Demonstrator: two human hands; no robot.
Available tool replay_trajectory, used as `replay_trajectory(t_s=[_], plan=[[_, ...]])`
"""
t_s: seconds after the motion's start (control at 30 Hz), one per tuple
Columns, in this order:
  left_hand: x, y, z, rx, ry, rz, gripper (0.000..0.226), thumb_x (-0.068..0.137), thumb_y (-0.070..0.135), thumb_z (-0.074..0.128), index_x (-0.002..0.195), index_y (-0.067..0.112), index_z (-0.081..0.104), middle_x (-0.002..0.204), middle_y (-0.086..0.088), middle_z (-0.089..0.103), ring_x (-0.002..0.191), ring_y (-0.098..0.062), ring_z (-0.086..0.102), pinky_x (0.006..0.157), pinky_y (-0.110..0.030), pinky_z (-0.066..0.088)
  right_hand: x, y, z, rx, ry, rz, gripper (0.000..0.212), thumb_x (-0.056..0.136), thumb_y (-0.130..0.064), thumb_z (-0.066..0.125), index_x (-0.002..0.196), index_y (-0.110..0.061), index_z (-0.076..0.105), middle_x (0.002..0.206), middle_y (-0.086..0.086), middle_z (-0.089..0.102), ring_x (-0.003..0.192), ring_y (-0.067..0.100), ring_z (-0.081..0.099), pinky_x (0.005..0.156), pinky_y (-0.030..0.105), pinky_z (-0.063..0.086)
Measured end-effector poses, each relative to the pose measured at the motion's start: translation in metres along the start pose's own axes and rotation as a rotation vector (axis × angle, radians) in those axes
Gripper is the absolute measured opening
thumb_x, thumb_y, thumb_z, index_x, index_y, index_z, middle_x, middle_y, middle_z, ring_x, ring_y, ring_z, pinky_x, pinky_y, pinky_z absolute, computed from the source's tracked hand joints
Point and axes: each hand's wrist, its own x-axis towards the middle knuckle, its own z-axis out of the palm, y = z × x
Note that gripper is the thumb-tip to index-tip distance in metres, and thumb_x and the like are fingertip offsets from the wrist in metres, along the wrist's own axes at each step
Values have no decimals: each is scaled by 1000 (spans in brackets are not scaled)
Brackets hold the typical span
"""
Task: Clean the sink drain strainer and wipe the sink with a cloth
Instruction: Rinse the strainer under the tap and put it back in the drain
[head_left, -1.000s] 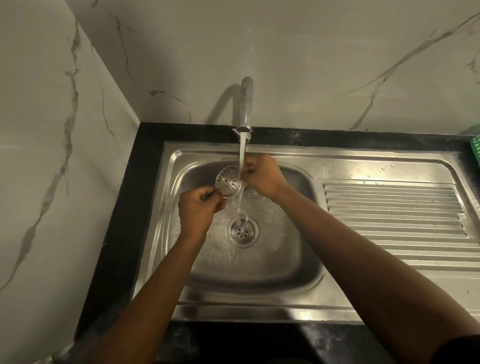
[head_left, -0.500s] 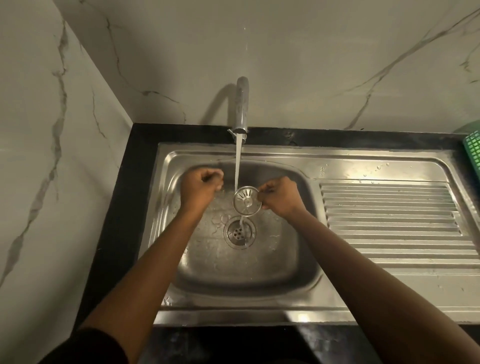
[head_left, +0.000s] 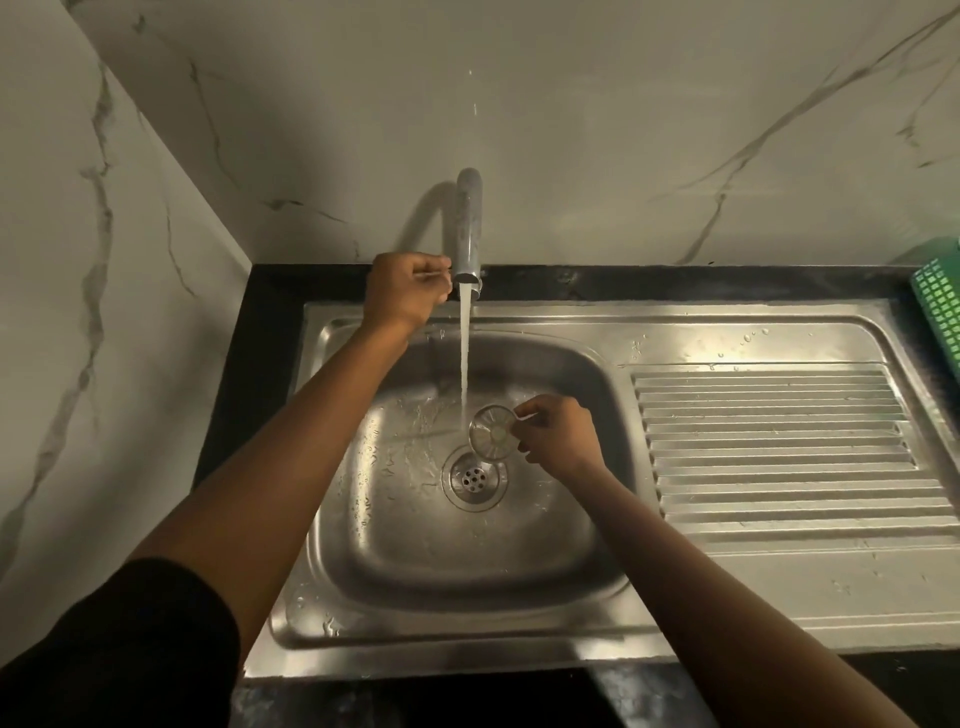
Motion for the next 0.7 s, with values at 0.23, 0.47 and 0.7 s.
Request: replay_trajectory(t_s=[0.23,0.47,0.7], plan=[[-9,-1,8,17,-71,64,27,88,9,80,82,35,74,81,16,75,77,-4,75,85,-33,65,3,3,3,55,6,33,12,92,-13,76,104,-12,77,71,-5,74,53,3,71,50,12,53],[-14,-24,0,-27,-194,31,31,96,4,68,125,14,74,127,-7,76,117,-15,72,106,-42,57,7,8,9,124,-3,93,9,89,-7,78,95,-13,75,75,0,76,52,4,72,49,12,53],[-76,-104,6,-46,-207,-288,17,98,9,69,114,8,74,105,-8,78,103,-33,77,95,-44,63,11,22,29,162,0,156,12,85,-3,78,91,-13,77,73,0,77,56,13,76,57,27,64]])
